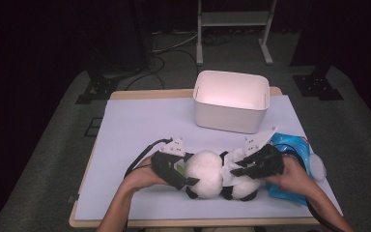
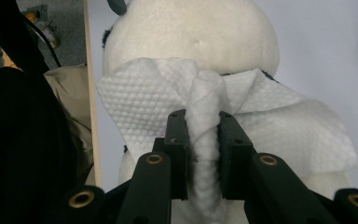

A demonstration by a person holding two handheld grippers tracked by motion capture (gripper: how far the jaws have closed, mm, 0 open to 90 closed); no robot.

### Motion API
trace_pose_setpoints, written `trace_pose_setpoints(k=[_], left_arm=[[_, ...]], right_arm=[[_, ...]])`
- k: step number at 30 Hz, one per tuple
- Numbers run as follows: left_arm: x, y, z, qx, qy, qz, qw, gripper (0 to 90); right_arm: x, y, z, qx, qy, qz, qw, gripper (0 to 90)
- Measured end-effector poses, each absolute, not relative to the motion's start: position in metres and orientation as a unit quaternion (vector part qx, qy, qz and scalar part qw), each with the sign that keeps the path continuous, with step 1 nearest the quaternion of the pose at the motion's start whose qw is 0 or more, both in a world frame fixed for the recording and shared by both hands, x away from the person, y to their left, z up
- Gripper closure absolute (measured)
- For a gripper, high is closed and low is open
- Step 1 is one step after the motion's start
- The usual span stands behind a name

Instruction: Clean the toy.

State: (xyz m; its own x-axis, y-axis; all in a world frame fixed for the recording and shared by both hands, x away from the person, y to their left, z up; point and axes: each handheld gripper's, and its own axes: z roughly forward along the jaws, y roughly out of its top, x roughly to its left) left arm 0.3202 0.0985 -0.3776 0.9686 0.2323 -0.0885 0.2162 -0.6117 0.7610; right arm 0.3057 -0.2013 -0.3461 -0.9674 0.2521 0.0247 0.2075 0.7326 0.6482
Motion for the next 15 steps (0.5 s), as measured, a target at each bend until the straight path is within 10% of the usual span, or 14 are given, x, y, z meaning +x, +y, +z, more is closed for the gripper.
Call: trace_pose_setpoints(k=[15], left_arm=[[0.320, 0.095, -0.381, 0.893, 0.113, -0.002, 0.437, 21.7]], right_arm=[[0.308, -0.220, -0.344, 0.148, 0.923, 0.353, 0.031, 75.7]])
